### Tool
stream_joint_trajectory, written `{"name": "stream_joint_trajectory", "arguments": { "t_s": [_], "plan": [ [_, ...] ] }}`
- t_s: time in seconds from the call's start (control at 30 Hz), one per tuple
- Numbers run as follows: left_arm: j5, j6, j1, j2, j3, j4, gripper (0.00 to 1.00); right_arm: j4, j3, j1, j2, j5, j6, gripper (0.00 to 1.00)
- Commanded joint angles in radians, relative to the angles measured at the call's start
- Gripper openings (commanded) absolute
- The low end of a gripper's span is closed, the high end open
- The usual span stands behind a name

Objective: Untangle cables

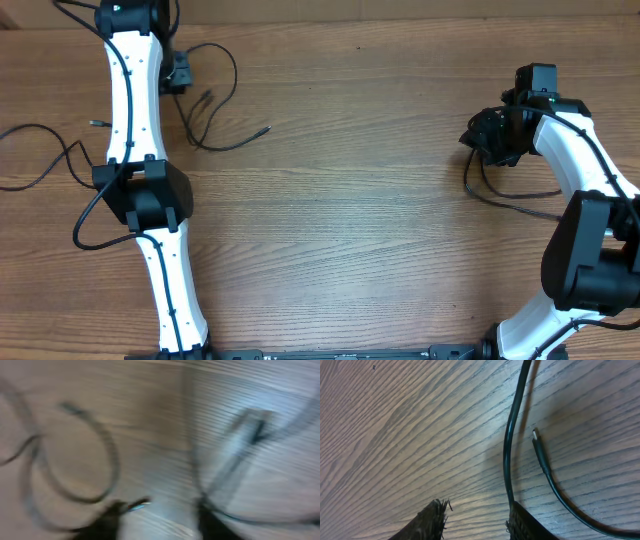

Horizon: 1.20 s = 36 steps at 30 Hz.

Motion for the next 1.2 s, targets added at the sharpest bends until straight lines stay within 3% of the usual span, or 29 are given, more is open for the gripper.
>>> {"name": "stream_joint_trajectory", "arguments": {
  "t_s": [0.0, 0.13, 0.2, 0.27, 0.37, 0.4, 0.53, 0.73, 0.9, 0.97, 1.03, 1.1, 1.17],
  "plan": [
    [-0.093, -0.229, 0.011, 0.007, 0.007, -0.021, 1.00, 0.003, -0.004, 0.000, -0.002, 0.010, -0.006, 0.44],
    [0.384, -0.169, 0.001, 0.007, 0.007, -0.016, 1.00, 0.001, -0.004, 0.000, -0.002, 0.179, -0.029, 0.54],
    [0.536, -0.115, -0.015, 0.007, 0.007, 0.008, 1.00, 0.008, -0.004, 0.000, -0.002, 0.260, -0.030, 0.61],
    [0.579, -0.103, -0.036, 0.007, 0.007, 0.021, 1.00, 0.017, -0.005, 0.000, -0.002, 0.272, -0.031, 0.66],
    [0.583, -0.093, -0.084, 0.007, 0.007, 0.021, 1.00, 0.031, -0.006, 0.000, -0.001, 0.274, -0.052, 0.68],
    [0.566, -0.063, -0.116, 0.007, 0.007, 0.027, 1.00, 0.035, -0.006, -0.001, -0.001, 0.255, -0.052, 0.73],
    [0.351, -0.119, -0.191, 0.007, 0.008, 0.042, 1.00, 0.018, -0.006, -0.001, -0.001, 0.227, -0.058, 0.78],
    [0.379, -0.129, -0.320, 0.007, 0.008, 0.133, 1.00, 0.138, -0.151, -0.001, 0.004, 0.241, -0.142, 0.80],
    [0.345, -0.158, -0.329, 0.006, 0.008, 0.132, 0.99, 0.238, -0.246, 0.012, 0.004, 0.241, -0.293, 0.78],
    [0.345, -0.168, -0.319, 0.006, 0.008, 0.115, 1.00, 0.282, -0.298, 0.013, 0.004, 0.238, -0.296, 0.71],
    [0.344, -0.168, -0.307, 0.006, 0.008, 0.087, 1.00, 0.301, -0.325, 0.013, 0.004, 0.186, -0.296, 0.44],
    [0.337, -0.166, -0.292, 0.005, 0.008, 0.060, 0.99, 0.312, -0.328, 0.013, 0.004, 0.068, -0.290, 0.08],
    [0.338, -0.148, -0.271, -0.005, 0.008, 0.049, 0.99, 0.323, -0.327, 0.017, 0.004, -0.082, -0.244, 0.04]
  ]
}}
